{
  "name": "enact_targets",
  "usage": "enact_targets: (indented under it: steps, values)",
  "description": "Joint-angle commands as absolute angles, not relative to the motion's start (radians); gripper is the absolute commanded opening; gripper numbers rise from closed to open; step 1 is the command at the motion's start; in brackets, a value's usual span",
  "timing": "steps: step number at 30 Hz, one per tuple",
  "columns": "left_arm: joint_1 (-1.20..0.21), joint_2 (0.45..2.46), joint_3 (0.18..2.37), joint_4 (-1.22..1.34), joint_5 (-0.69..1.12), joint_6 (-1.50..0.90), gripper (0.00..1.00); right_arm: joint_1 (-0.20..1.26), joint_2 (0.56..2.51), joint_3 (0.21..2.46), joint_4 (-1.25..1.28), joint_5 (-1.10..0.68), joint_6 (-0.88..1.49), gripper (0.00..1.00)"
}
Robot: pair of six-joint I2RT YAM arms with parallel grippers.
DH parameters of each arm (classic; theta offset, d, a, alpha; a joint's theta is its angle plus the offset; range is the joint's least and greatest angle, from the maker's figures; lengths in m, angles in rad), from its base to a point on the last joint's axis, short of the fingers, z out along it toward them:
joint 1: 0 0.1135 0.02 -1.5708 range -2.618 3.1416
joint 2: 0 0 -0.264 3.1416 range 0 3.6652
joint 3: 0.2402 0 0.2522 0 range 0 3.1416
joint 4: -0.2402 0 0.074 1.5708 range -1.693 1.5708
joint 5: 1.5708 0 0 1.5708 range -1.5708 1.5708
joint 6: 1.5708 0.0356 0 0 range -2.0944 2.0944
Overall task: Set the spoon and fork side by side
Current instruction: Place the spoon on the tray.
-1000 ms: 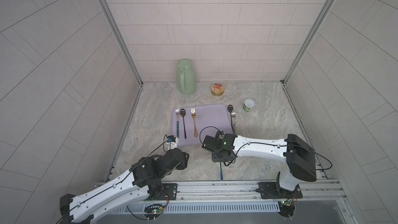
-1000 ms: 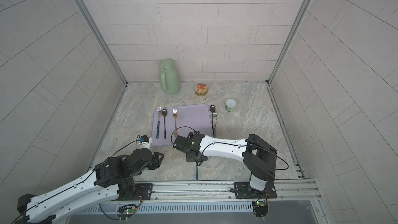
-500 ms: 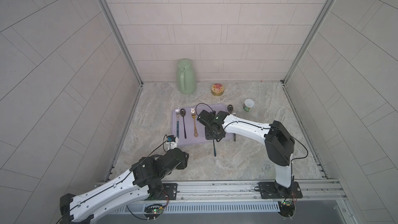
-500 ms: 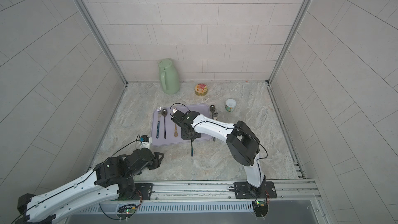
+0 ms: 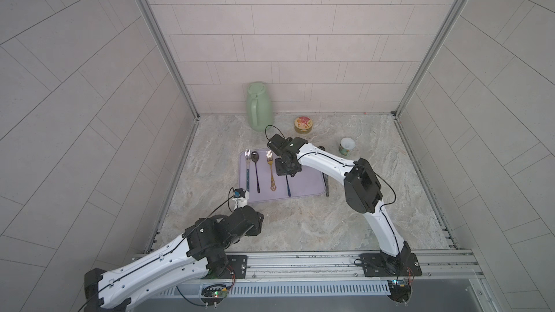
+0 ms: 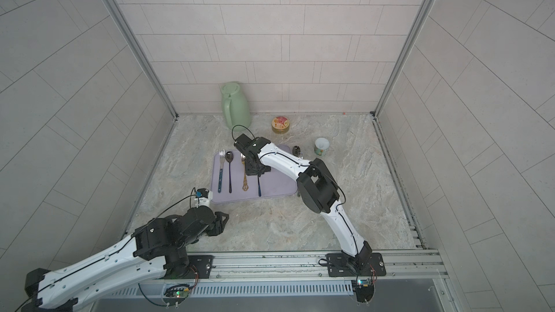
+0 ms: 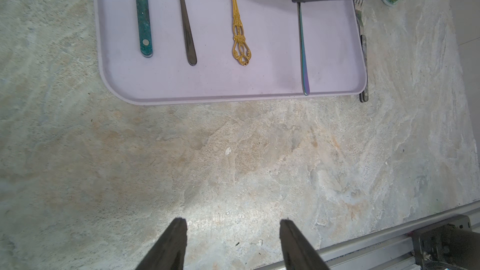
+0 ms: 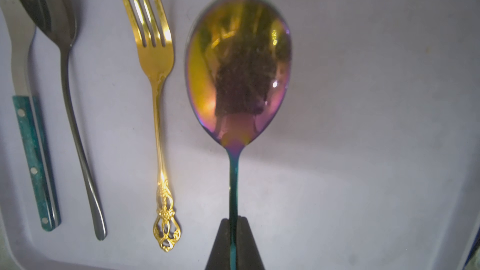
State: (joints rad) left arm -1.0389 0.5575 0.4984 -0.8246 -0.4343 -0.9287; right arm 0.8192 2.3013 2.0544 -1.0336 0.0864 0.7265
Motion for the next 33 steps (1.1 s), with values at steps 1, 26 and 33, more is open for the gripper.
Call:
enact_targets:
  steps: [1, 26, 33]
  values:
    - [-1.034, 0.564, 0.496, -0.823, -0.427, -0.936, 0.59, 0.803, 2.348, 2.130, -1.083, 0.095, 0.706, 0.00]
    - [-1.034, 0.647, 0.524, -0.786, -0.437, -0.935, 0.59, 0.769, 2.499, 2.389, -1.133, -0.001, 0.726, 0.29]
    - [-1.034, 0.731, 0.618, -0.758, -0.465, -0.878, 0.59, 0.748, 2.332, 2.280, -1.142, -0.019, 0.731, 0.31]
